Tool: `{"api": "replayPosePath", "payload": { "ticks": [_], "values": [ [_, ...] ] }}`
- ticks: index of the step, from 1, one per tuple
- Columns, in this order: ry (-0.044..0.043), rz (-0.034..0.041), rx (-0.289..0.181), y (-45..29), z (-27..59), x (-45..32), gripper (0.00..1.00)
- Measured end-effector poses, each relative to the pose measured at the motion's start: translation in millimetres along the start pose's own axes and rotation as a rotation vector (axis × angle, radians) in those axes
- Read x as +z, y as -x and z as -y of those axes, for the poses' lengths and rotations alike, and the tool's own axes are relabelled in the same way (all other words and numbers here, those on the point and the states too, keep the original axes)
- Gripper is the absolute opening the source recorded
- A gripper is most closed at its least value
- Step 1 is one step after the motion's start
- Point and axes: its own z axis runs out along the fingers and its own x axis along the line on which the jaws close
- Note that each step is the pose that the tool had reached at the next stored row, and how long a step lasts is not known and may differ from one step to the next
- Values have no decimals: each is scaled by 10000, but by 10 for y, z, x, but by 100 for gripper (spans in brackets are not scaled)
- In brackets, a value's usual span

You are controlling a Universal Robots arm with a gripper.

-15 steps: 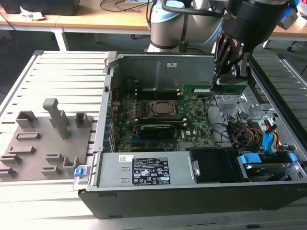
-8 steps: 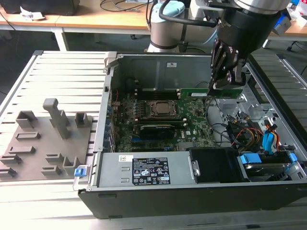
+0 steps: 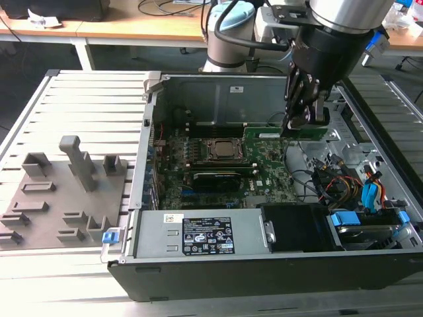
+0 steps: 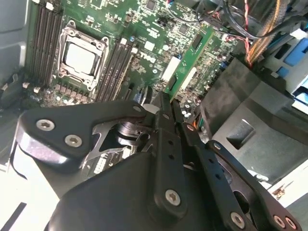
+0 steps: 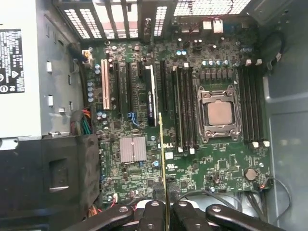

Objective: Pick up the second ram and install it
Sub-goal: 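Pick up the second ram and move it above second insertion slot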

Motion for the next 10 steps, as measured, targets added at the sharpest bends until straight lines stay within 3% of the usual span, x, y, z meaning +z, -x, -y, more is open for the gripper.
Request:
{"api": "replayPosePath", "payload": {
  "ticks": [3, 10],
  "values": [
    [0, 0, 0, 116, -15, 39, 13],
    [0, -1, 0, 125, -102, 109, 13]
  ]
}}
